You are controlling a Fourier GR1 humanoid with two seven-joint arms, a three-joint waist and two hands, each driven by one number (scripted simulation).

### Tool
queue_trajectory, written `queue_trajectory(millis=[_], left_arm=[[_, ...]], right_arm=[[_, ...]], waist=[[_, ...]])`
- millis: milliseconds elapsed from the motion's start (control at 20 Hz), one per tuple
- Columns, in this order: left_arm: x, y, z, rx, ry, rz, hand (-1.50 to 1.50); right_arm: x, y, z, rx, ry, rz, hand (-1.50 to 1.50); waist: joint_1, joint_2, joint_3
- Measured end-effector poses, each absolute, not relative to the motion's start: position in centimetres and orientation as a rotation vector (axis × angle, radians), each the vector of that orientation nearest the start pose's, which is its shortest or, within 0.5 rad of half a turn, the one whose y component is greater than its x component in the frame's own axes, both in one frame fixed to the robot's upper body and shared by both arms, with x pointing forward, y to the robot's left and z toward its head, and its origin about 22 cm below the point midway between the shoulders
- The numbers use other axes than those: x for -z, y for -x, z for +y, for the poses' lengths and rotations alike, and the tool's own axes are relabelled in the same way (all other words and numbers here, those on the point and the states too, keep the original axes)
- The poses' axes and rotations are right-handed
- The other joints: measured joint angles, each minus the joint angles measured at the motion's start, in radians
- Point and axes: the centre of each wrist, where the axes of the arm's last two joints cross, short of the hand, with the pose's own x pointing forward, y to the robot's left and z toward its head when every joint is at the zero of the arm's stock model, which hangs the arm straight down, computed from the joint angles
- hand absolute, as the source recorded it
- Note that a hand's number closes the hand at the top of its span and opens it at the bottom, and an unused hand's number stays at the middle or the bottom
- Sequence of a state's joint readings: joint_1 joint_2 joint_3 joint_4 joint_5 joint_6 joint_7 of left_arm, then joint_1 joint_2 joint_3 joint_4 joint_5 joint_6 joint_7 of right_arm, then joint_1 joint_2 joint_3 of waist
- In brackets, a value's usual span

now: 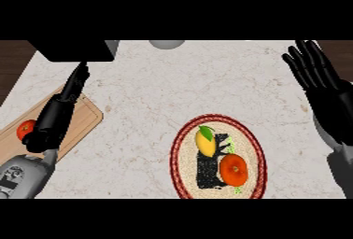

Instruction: Pick the squash from the placemat and place it in the bowl

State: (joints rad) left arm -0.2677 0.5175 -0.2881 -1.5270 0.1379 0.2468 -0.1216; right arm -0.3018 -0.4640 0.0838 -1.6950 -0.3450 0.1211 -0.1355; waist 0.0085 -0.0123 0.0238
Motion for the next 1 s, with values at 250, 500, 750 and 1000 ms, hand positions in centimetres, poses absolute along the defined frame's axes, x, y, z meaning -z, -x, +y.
queue_trajectory(millis=[250, 500, 750, 1000], left_arm=[[-6.3, -29.1, 24.9, 0.302, -0.195, -1.777, 0.0], [-3.7, -27.9, 23.9, 0.17, -0.136, -1.649, 0.0], [-2.8, -26.9, 23.2, 0.112, -0.094, -1.606, 0.0], [-2.6, -27.0, 22.4, 0.1, -0.078, -1.589, 0.0]], right_arm=[[-9.2, -27.3, -23.8, -0.661, -0.307, -1.817, 1.5], [-6.2, -24.7, -23.5, -0.747, -0.097, -1.791, -1.5], [-0.8, -19.5, -22.0, -0.509, -0.167, -1.903, -1.5], [-1.8, -16.6, -22.6, -0.475, -0.1, -2.024, -1.5]], waist=[[-0.001, 0.01, -0.018], [-0.033, 0.002, -0.024], [-0.033, 0.006, -0.022], [-0.025, 0.009, -0.023]])
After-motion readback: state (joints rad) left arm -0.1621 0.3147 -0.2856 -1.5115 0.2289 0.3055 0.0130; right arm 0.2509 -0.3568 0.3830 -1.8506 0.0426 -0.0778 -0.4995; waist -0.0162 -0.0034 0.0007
